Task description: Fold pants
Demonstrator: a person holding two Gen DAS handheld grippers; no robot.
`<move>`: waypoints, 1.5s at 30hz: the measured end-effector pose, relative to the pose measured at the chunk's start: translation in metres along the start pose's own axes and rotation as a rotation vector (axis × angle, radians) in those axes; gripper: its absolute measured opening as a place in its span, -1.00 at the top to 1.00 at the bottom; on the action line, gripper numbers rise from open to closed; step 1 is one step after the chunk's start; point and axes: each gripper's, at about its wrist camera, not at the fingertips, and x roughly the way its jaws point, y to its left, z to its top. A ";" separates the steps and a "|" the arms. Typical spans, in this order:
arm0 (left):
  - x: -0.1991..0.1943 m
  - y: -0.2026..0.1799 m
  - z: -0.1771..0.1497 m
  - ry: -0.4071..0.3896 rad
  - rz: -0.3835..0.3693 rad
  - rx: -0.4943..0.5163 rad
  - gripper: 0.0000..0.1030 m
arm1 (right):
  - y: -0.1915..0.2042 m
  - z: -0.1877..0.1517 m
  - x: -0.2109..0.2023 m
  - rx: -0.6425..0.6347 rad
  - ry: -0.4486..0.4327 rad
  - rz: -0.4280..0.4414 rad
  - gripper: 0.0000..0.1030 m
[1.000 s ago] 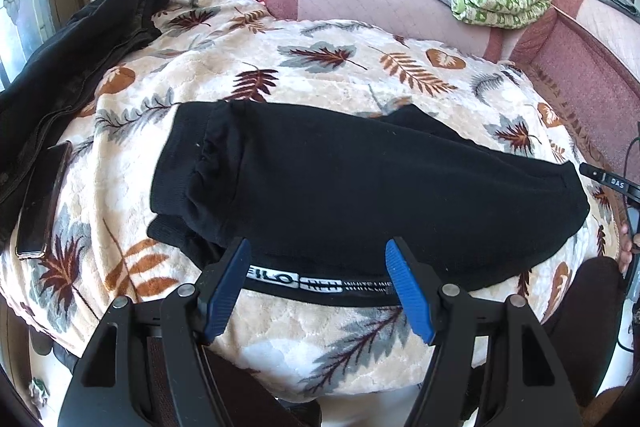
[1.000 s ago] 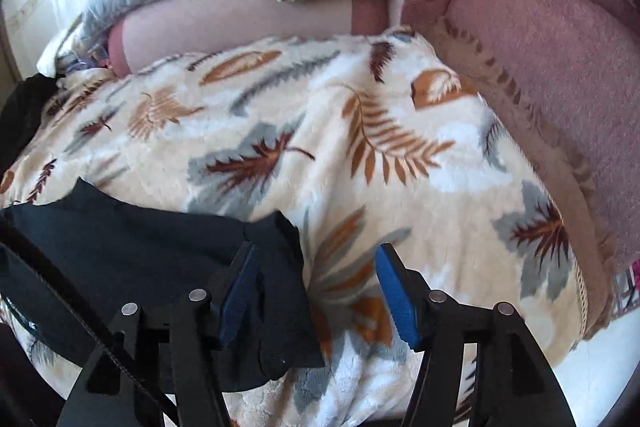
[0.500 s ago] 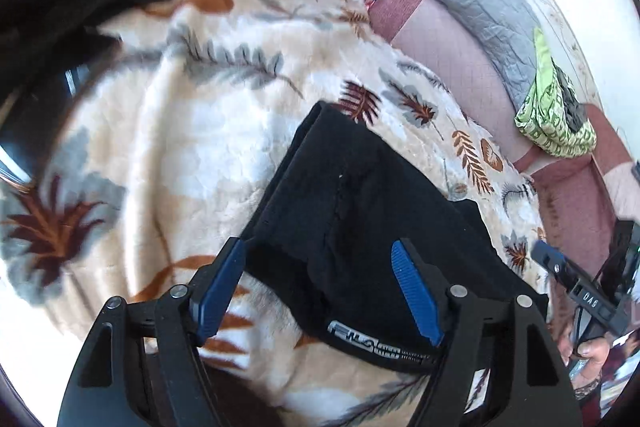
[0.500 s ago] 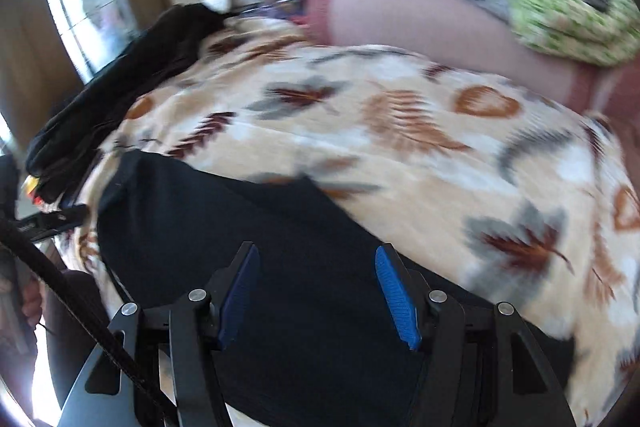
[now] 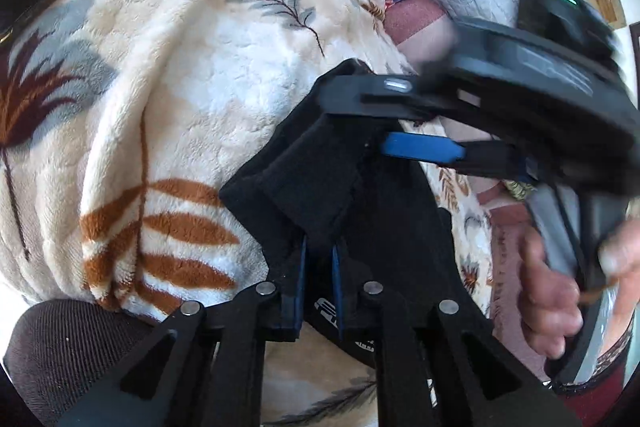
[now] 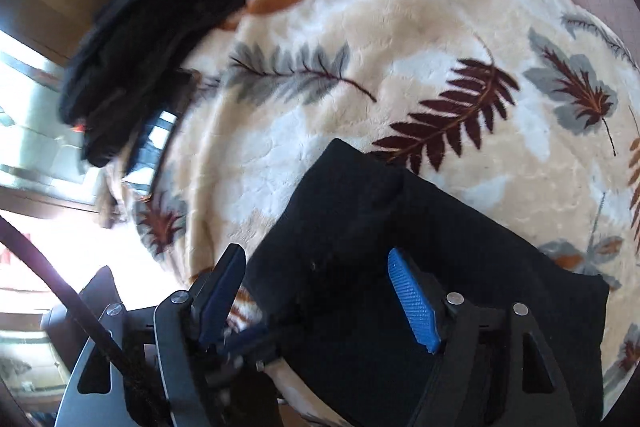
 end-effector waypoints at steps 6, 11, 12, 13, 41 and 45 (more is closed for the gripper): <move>-0.008 -0.008 -0.009 -0.060 -0.042 0.061 0.29 | 0.014 0.029 0.049 0.103 0.133 -0.191 -0.79; -0.021 0.006 -0.007 -0.110 -0.150 -0.008 0.11 | 0.032 0.009 0.046 -0.051 0.079 -0.317 -0.14; -0.023 0.008 -0.006 -0.118 -0.165 -0.018 0.03 | 0.028 0.006 0.040 -0.031 0.062 -0.287 0.07; -0.025 0.010 -0.005 -0.129 -0.174 -0.024 0.00 | 0.022 0.003 0.031 0.001 0.046 -0.238 0.24; -0.050 0.011 -0.021 -0.241 -0.095 -0.002 -0.44 | 0.035 0.025 0.026 0.141 -0.071 0.023 -0.48; -0.052 0.008 -0.025 -0.248 -0.071 0.004 -0.45 | 0.035 0.023 -0.013 0.089 -0.168 0.219 -0.48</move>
